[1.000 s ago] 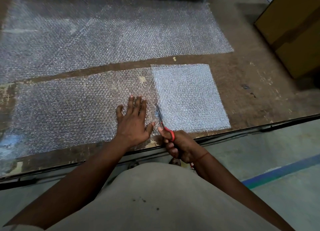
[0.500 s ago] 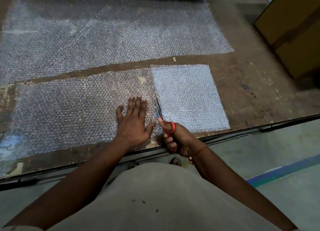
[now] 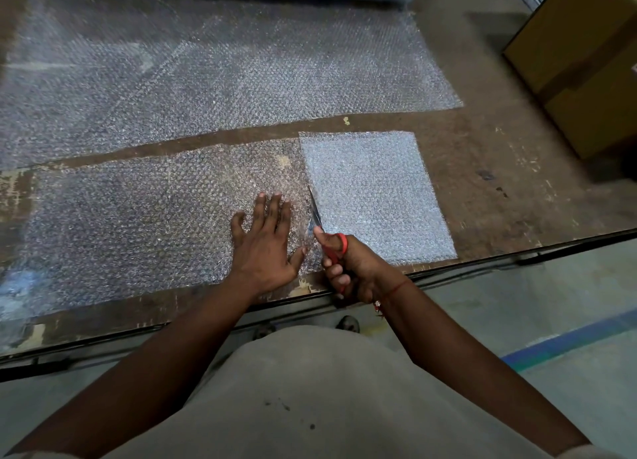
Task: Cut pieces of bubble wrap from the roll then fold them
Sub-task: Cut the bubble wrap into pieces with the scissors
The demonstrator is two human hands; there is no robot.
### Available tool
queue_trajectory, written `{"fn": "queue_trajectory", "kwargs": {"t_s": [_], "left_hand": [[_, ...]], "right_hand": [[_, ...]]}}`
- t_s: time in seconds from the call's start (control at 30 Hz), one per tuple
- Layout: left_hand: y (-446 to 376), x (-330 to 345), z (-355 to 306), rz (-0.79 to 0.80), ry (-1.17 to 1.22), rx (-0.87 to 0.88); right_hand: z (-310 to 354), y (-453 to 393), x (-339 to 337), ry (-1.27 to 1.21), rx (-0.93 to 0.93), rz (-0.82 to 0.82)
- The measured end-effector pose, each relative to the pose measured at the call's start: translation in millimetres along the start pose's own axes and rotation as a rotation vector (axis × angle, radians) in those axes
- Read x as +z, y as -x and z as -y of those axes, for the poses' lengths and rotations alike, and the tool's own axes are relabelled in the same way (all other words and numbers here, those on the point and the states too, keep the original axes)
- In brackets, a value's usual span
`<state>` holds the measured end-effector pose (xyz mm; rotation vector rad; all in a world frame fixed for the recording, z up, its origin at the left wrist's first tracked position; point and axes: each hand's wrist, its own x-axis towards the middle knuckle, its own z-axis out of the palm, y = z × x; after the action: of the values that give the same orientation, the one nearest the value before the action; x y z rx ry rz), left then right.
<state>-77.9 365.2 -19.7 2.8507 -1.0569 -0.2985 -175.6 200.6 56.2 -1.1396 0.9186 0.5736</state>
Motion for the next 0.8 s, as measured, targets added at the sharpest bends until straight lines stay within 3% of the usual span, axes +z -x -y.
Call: {"fn": "queue_trajectory", "kwargs": {"t_s": [0.27,0.57,0.8], "left_hand": [[-0.3,0.9,-0.4,0.006,-0.002,-0.004],[-0.6,3.1,-0.8,-0.013,0.005,-0.004],[-0.8,4.4,0.9,-0.010,0.016,-0.007]], "right_hand": [[-3.8,-17.3,-0.3,-0.097,-0.069,0.016],[10.3,-24.8,-3.3,0.037,0.035,0.005],[5.4,-41.0,0.6,-0.107,-0.050,0.010]]}}
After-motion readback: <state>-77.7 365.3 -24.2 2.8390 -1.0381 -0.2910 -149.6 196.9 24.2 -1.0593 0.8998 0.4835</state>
